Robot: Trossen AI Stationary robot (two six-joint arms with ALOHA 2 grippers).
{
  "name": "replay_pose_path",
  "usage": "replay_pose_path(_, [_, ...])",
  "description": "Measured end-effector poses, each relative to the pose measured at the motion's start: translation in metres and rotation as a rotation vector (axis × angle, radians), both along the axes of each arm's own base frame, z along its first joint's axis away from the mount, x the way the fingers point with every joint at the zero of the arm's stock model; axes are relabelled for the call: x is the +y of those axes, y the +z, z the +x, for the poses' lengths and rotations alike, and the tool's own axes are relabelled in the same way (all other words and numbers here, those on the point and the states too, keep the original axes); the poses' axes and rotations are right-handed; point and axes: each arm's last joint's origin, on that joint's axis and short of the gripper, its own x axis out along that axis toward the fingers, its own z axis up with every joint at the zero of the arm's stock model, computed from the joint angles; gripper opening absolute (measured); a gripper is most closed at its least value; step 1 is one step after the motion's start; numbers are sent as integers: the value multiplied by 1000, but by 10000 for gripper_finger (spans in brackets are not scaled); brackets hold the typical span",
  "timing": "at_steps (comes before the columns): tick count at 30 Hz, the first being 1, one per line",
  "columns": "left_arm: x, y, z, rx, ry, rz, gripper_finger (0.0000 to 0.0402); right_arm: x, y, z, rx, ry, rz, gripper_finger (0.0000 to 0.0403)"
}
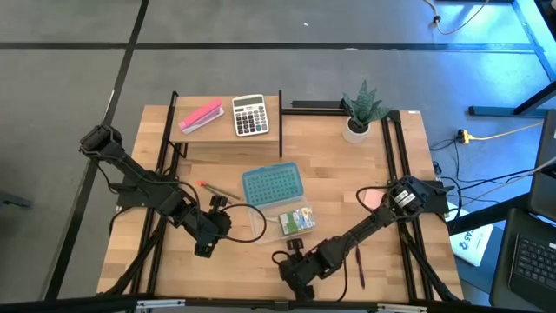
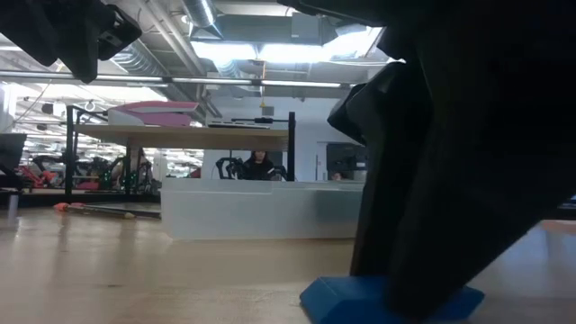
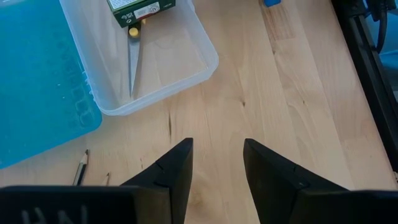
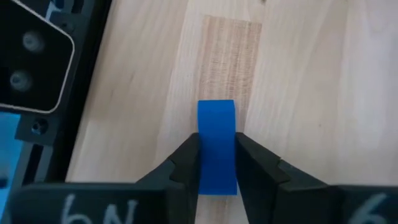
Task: Pack school essentials
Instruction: Put the blue eraser into the blue supply box
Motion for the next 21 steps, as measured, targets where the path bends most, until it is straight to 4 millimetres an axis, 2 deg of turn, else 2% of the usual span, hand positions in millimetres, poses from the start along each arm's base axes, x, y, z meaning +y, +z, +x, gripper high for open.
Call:
replay_pose_path(5, [0,0,0,0,0,0,135,0,0,0,-7,-55,3,79])
replay_pose_path(21, [0,0,0,0,-1,1,135,1,9,6,-9,-44,39,76])
